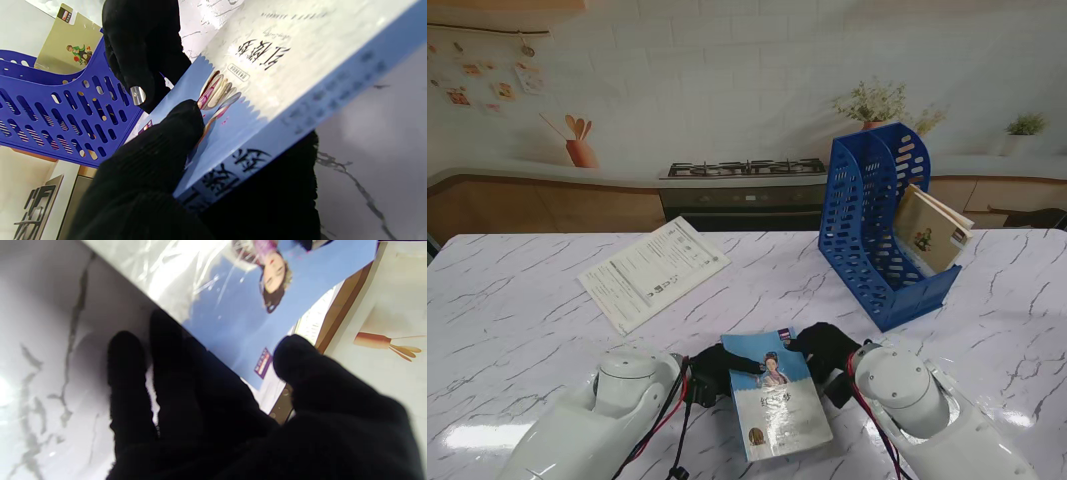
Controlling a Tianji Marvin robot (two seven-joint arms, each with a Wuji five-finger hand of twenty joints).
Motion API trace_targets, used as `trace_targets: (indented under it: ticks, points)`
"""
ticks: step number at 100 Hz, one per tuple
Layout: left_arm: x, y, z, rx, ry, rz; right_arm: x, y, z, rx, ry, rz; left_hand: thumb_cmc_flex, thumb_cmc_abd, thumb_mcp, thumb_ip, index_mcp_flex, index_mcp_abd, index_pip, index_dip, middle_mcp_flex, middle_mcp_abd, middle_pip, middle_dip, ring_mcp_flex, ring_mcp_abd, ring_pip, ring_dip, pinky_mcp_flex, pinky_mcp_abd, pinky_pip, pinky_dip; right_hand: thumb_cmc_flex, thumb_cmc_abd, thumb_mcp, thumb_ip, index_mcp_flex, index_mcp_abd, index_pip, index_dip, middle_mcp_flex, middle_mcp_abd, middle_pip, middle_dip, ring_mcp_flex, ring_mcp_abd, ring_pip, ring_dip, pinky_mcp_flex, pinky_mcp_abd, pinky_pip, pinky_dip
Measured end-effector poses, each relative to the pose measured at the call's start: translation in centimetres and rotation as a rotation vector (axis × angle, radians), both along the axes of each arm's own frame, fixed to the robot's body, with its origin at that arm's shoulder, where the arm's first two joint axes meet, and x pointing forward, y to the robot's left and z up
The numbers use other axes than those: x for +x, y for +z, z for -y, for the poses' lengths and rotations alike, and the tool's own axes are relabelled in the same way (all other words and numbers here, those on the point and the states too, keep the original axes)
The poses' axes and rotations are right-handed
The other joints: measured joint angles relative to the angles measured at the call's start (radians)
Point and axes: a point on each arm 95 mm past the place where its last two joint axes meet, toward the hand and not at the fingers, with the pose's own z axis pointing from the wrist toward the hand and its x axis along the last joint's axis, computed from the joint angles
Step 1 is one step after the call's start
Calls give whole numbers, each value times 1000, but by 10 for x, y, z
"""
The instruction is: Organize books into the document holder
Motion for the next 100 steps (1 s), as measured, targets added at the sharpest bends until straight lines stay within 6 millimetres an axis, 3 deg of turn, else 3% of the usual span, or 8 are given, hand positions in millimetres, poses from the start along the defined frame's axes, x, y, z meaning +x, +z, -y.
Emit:
trace_targets:
  ticks: [2,18,37,40,61,100]
  points:
    - [0,0,0,1,2,5,-1,0,0,1,-2,0,0,-1,0,-13,-2,-1,21,-11,7,-3,-1,0,3,0,0,0,2,0,1,-3,-1,0,0,0,-1,0,-2,0,-1,0,-9,-9,0,0,-10,-1,-3,0,0,0]
    - [-2,0,-1,-1,5,52,-5,6,4,3,-20,9,3,-26,4,-14,-3,-32,141,-45,22,-34,25,-2,29,-7,0,-1,7,4,13,-17,-26,0,-44,0,-51,-37,-1,0,-66,16,-107,-60,-84,-18,-77,-34,-74,0,0,1]
    - [-1,9,-6,-24,-18,128,-6,16,14,-45,-21,53,3,-33,9,-16,2,-69,188,-45,32,-56,40,16,31,-7,0,24,5,6,21,-17,-27,0,-114,0,-52,-119,-1,0,-80,-32,-118,-63,-185,-16,-144,-77,-145,1,-3,26]
    - [-1,12,-7,-26,-19,141,-6,18,15,-49,-24,61,0,-37,20,-33,5,-70,188,-45,33,-57,40,24,31,-7,0,28,5,6,24,-17,-27,0,-124,0,-52,-123,-1,1,-80,-40,-118,-63,-186,-16,-144,-77,-150,1,-10,27]
    - [7,37,-9,-54,-43,255,-2,40,21,-80,-28,155,-1,-42,23,-34,16,-77,190,-44,46,-59,40,40,37,-7,0,40,5,10,31,-16,-40,-3,-187,0,-52,-205,12,12,-79,-91,-118,-63,-241,-24,-146,-77,-253,1,-76,29]
    - [33,89,-16,-60,-130,476,20,102,31,-122,7,355,-1,-54,31,-34,27,-84,196,-29,63,-60,33,66,40,-7,0,61,5,16,39,-13,-40,-43,-250,0,-47,-253,42,23,-79,-156,-170,-39,-310,-48,-215,-40,-410,1,-210,16]
